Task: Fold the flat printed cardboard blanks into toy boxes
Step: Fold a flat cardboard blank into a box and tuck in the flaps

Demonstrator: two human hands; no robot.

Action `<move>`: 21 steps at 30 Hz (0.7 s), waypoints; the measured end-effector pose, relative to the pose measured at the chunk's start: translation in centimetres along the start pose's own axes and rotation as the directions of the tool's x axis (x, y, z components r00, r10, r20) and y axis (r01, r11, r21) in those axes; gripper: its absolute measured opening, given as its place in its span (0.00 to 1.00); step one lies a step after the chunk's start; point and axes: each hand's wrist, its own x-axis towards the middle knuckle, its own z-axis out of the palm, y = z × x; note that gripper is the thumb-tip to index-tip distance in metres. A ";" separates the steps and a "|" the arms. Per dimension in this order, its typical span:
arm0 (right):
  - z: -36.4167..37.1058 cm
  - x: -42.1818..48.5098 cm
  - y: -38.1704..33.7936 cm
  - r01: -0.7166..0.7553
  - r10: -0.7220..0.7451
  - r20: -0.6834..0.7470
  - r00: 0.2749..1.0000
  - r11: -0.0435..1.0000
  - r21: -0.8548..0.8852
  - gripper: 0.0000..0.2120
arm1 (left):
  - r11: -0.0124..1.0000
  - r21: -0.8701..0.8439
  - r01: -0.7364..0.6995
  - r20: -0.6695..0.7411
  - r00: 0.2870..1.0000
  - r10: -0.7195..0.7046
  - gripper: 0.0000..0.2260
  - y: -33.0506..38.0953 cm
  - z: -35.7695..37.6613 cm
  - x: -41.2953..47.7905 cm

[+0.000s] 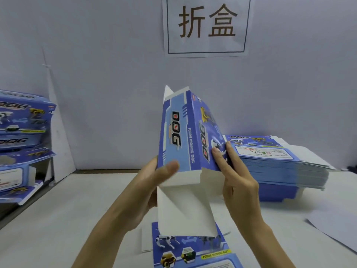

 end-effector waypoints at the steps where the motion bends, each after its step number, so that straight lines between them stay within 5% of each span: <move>1: 0.0 0.0 0.0 0.027 -0.028 0.028 0.999 1.000 0.012 0.19 | 0.999 -0.022 0.046 -0.077 0.996 -0.048 0.31 -0.3 0.4 0.3; 3: -0.5 0.3 0.1 -0.005 -0.014 0.140 0.990 0.991 0.132 0.19 | 0.993 -0.007 0.116 -0.245 0.963 -0.114 0.26 -1.2 0.6 1.0; 4: -0.9 0.6 0.1 -0.140 0.082 0.225 0.971 0.958 0.252 0.20 | 0.992 -0.006 0.125 -0.286 0.950 -0.121 0.24 -1.7 0.3 1.3; 7: -2.3 1.7 0.6 -0.616 0.402 0.468 0.787 0.566 0.548 0.23 | 0.999 0.001 0.045 -0.334 0.942 -0.042 0.20 -2.3 -1.6 1.7; 10: -3.2 2.5 0.9 -0.738 0.424 0.606 0.673 0.345 0.580 0.07 | 1.000 0.014 -0.024 -0.200 0.979 0.026 0.14 -2.3 -2.7 1.2; 12: -3.5 2.6 0.9 -0.791 0.403 0.681 0.611 0.269 0.550 0.18 | 0.996 0.084 0.014 -0.116 0.993 -0.004 0.13 -2.3 -3.0 0.9; 18: -3.0 2.5 0.3 -0.729 0.422 0.595 0.684 0.417 0.543 0.12 | 0.998 0.057 -0.038 -0.135 0.990 0.045 0.27 -1.9 -2.8 0.6; 21: -2.3 2.1 -0.2 -0.722 0.435 0.577 0.691 0.447 0.528 0.14 | 0.989 0.039 -0.143 -0.328 0.933 0.148 0.15 -2.3 -2.2 0.9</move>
